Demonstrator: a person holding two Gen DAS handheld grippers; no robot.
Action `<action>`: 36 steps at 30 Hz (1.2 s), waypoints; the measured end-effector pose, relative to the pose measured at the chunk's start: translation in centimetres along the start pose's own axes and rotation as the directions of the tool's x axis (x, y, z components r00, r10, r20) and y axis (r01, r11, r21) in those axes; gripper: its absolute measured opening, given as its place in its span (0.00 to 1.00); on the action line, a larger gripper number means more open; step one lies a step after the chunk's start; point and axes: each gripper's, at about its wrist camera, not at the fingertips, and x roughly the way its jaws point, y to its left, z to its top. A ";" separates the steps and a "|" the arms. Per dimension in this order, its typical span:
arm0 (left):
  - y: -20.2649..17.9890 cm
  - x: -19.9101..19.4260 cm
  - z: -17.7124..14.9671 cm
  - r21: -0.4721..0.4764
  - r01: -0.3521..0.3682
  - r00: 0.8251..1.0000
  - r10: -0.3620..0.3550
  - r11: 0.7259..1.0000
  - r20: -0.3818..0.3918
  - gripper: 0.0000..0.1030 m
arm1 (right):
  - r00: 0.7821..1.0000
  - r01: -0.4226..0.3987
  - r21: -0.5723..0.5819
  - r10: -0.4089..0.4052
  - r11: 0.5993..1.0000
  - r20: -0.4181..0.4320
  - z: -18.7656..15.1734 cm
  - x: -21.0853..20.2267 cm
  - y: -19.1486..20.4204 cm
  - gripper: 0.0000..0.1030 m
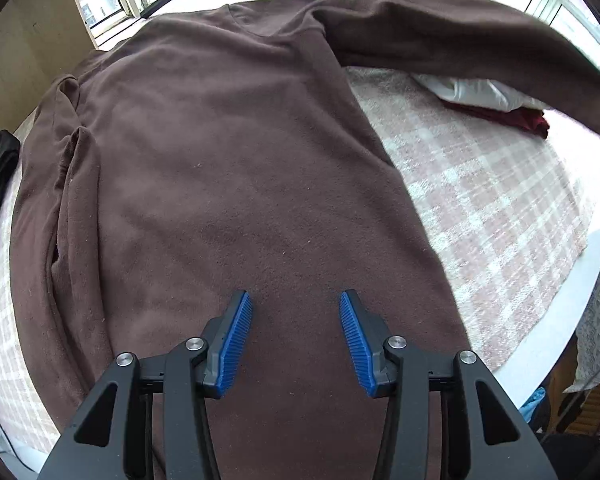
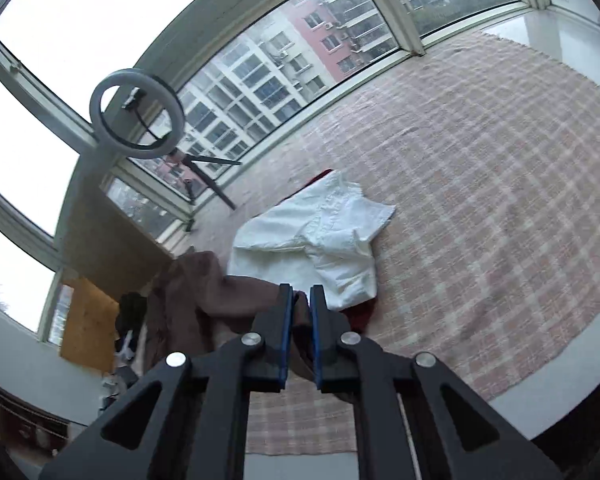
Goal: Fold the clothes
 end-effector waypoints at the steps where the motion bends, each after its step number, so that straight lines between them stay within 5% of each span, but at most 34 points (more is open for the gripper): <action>1: -0.3 -0.2 0.9 0.028 0.002 1.000 -0.003 1.000 0.011 0.43 | 0.994 0.102 -0.023 -0.103 0.994 -0.023 -0.1 0.7 -0.7 0.48; 6: -2.7 0.0 6.4 0.244 -0.042 0.998 0.029 0.969 0.058 0.43 | 0.986 0.129 0.087 -0.119 0.988 -0.116 -3.7 4.2 -6.1 0.49; 12: -5.5 0.3 12.6 0.469 -0.097 0.992 0.050 0.878 0.113 0.43 | 0.979 0.107 0.143 -0.079 0.984 -0.190 -7.5 8.3 -8.0 0.49; 16: -5.2 0.5 14.2 0.475 -0.072 0.994 0.025 0.877 0.103 0.44 | 0.986 0.081 0.149 -0.057 0.986 -0.155 -7.6 9.9 -7.7 0.49; 26: -0.6 0.2 14.2 0.381 -0.040 0.996 0.007 0.924 0.086 0.44 | 0.968 0.173 -0.129 -0.193 0.976 -0.163 -7.4 11.9 -1.6 0.49; 29: -1.4 0.6 14.6 0.414 -0.022 0.997 -0.013 0.910 0.082 0.45 | 0.951 0.195 -0.165 -0.228 0.967 -0.211 -8.3 13.1 -1.0 0.47; 31: -2.7 1.4 14.7 0.458 -0.026 0.997 -0.011 0.888 0.077 0.46 | 0.946 0.217 -0.204 -0.258 0.954 -0.198 -8.6 13.5 -0.3 0.31; 34: -4.4 3.3 15.0 0.521 -0.058 0.997 0.025 0.851 0.070 0.46 | 0.947 0.213 -0.191 -0.251 0.958 -0.201 -8.5 13.8 -0.1 0.20; 35: -4.6 4.0 15.1 0.535 -0.070 0.997 0.039 0.842 0.069 0.37 | 0.950 0.206 -0.191 -0.243 0.960 -0.197 -8.4 13.7 0.0 0.17; 36: -4.7 4.6 15.2 0.547 -0.071 0.997 0.046 0.834 0.060 0.11 | 0.953 0.199 -0.193 -0.235 0.961 -0.189 -8.4 13.6 0.2 0.10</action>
